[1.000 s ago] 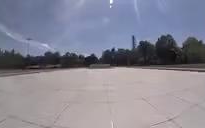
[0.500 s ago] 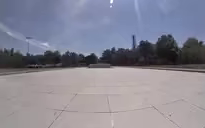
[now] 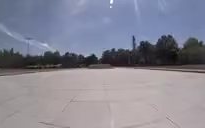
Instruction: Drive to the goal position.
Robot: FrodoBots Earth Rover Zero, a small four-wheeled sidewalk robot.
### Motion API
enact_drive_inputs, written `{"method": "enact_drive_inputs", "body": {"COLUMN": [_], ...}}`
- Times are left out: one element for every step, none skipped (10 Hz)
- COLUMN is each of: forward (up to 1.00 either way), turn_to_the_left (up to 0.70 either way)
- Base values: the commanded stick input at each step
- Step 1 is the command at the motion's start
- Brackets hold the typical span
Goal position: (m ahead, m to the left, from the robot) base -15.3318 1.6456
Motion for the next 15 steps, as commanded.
{"method": "enact_drive_inputs", "body": {"forward": [0.7, 0.7, 0.7, 0.7, 0.7, 0.7, 0.7, 0.7, 0.7, 0.7, 0.7, 0.7, 0.7, 0.7, 0.7], "turn_to_the_left": [0.0, 0.0, 0.0, 0.0, 0.0, 0.0, 0.0, 0.0, 0.0, 0.0, 0.0, 0.0, 0.24, 0.18, 0.0]}}
